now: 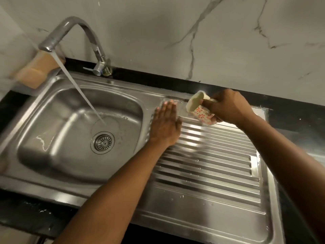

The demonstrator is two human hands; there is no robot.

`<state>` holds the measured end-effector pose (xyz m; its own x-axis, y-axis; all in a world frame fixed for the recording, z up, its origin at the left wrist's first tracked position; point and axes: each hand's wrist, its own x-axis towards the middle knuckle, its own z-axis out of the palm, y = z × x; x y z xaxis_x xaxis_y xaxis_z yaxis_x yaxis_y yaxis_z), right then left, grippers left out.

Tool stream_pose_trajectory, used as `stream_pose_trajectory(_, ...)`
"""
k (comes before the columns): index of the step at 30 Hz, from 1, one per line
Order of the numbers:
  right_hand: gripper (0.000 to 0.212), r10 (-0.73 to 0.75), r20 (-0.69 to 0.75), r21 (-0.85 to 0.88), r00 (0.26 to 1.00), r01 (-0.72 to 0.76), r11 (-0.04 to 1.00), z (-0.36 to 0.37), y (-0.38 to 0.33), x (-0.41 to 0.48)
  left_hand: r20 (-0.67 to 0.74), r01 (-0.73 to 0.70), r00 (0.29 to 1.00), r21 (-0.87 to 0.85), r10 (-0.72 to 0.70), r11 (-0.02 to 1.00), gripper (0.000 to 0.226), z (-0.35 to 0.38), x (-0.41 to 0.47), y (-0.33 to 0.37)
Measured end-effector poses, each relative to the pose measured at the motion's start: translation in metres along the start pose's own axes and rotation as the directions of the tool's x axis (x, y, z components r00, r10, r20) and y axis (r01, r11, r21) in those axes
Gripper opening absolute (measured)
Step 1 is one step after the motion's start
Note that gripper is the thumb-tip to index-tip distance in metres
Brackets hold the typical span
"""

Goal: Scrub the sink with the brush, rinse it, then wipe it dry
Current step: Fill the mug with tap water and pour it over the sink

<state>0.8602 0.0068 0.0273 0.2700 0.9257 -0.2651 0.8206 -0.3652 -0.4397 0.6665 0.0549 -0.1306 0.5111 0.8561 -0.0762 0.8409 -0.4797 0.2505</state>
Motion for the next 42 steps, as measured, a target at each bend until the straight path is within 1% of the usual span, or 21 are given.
stream_pose_trajectory(1,0.038,0.054,0.036,0.168,0.998,-0.059,0.984,0.001,-0.004,0.0,-0.008,0.064,0.998,0.002,-0.064,0.998,0.07,-0.002,-0.004,-0.017)
stream_pose_trajectory(2,0.035,0.117,0.082,0.347,0.99,-0.138,0.928,0.002,-0.009,-0.002,-0.011,0.129,0.992,0.011,-0.129,0.992,0.071,-0.006,-0.008,-0.033)
stream_pose_trajectory(3,0.034,0.168,0.127,0.491,0.978,-0.209,0.846,0.001,-0.013,-0.005,-0.007,0.189,0.982,0.022,-0.189,0.982,0.072,-0.01,-0.011,-0.046)
stream_pose_trajectory(4,0.033,0.197,0.157,0.584,0.968,-0.252,0.772,0.0,-0.016,-0.009,0.005,0.237,0.972,0.028,-0.237,0.971,0.073,-0.013,-0.014,-0.055)
stream_pose_trajectory(5,0.033,0.206,0.172,0.637,0.963,-0.268,0.722,-0.001,-0.017,-0.012,0.009,0.265,0.964,0.028,-0.266,0.964,0.074,-0.017,-0.015,-0.06)
stream_pose_trajectory(7,0.032,0.204,0.172,0.691,0.964,-0.265,0.672,-0.005,-0.018,-0.019,-0.013,0.231,0.973,0.021,-0.23,0.973,0.075,-0.022,-0.015,-0.05)
stream_pose_trajectory(9,0.027,0.219,0.141,0.687,0.965,-0.255,0.681,-0.011,-0.019,-0.026,-0.016,0.103,0.995,-0.023,-0.103,0.994,0.073,-0.021,-0.01,-0.021)
stream_pose_trajectory(11,0.022,0.23,0.088,0.639,0.969,-0.232,0.733,-0.017,-0.021,-0.034,0.015,-0.077,0.997,-0.052,0.077,0.996,0.071,-0.017,0.0,0.014)
stream_pose_trajectory(13,0.022,0.242,0.022,0.599,0.97,-0.207,0.773,-0.024,-0.021,-0.041,0.078,-0.262,0.96,-0.071,0.267,0.962,0.07,-0.012,0.01,0.05)
stream_pose_trajectory(14,0.023,0.252,-0.004,0.59,0.968,-0.202,0.782,-0.028,-0.02,-0.046,0.108,-0.33,0.935,-0.088,0.338,0.94,0.067,-0.01,0.014,0.066)
stream_pose_trajectory(16,0.024,0.262,-0.035,0.589,0.965,-0.192,0.785,-0.035,-0.018,-0.053,0.147,-0.379,0.909,-0.102,0.391,0.92,0.064,-0.005,0.019,0.089)
stream_pose_trajectory(18,0.023,0.263,-0.045,0.575,0.964,-0.19,0.796,-0.039,-0.017,-0.058,0.173,-0.36,0.914,-0.068,0.367,0.93,0.063,-0.002,0.023,0.096)
stream_pose_trajectory(19,0.023,0.262,-0.044,0.567,0.964,-0.192,0.801,-0.04,-0.017,-0.059,0.16,-0.348,0.923,-0.047,0.351,0.936,0.063,-0.002,0.024,0.092)
stream_pose_trajectory(23,0.026,0.258,-0.023,0.533,0.966,-0.206,0.821,-0.038,-0.02,-0.057,0.056,-0.247,0.967,-0.018,0.247,0.969,0.064,-0.003,0.02,0.046)
stream_pose_trajectory(25,0.026,0.248,-0.007,0.525,0.969,-0.208,0.825,-0.034,-0.025,-0.051,-0.007,-0.151,0.988,-0.051,0.151,0.987,0.063,-0.005,0.014,0.012)
stream_pose_trajectory(28,0.024,0.221,0.017,0.53,0.975,-0.196,0.825,-0.023,-0.037,-0.041,-0.05,0.048,0.997,-0.098,-0.053,0.994,0.064,-0.015,0.003,-0.049)
stream_pose_trajectory(30,0.023,0.193,0.034,0.528,0.981,-0.182,0.83,-0.014,-0.047,-0.035,-0.039,0.123,0.991,-0.072,-0.126,0.99,0.065,-0.022,-0.005,-0.086)
stream_pose_trajectory(32,0.023,0.168,0.054,0.523,0.984,-0.171,0.835,-0.002,-0.059,-0.029,-0.008,0.151,0.988,-0.041,-0.152,0.988,0.065,-0.028,-0.015,-0.111)
stream_pose_trajectory(38,0.023,0.093,0.127,0.468,0.988,-0.142,0.872,0.035,-0.103,-0.018,0.085,0.216,0.975,-0.176,-0.204,0.96,0.065,-0.045,-0.074,-0.147)
stream_pose_trajectory(40,0.023,0.068,0.151,0.473,0.986,-0.133,0.871,0.046,-0.123,-0.021,0.119,0.235,0.97,-0.206,-0.214,0.95,0.062,-0.054,-0.097,-0.153)
stream_pose_trajectory(42,0.027,0.051,0.169,0.493,0.984,-0.129,0.86,0.058,-0.142,-0.027,0.134,0.261,0.963,-0.236,-0.235,0.936,0.056,-0.069,-0.121,-0.159)
